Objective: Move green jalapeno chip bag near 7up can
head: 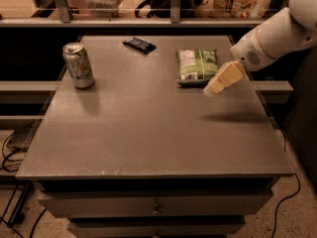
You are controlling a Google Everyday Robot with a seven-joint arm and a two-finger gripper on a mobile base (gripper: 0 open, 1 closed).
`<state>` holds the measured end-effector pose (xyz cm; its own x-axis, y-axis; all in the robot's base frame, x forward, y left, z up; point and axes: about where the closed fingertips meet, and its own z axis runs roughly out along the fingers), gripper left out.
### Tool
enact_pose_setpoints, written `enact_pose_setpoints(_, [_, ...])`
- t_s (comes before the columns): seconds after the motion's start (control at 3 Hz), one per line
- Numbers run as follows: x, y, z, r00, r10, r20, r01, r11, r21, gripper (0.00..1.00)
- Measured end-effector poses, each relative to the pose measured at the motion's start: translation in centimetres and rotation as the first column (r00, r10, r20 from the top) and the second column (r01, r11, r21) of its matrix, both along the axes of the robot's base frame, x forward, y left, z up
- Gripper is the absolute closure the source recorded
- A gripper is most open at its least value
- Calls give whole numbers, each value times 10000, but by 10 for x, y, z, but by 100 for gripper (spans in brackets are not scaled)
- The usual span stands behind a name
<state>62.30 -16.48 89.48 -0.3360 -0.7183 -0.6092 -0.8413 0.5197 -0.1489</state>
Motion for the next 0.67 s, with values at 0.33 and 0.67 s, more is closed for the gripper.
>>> enact_pose_setpoints(0.33, [17, 10, -24, 9992, -208, -353, 221, 9991, 367, 0])
enact_pose_setpoints(0.67, [31, 18, -44, 9974, -321, -649, 362, 9973, 635, 0])
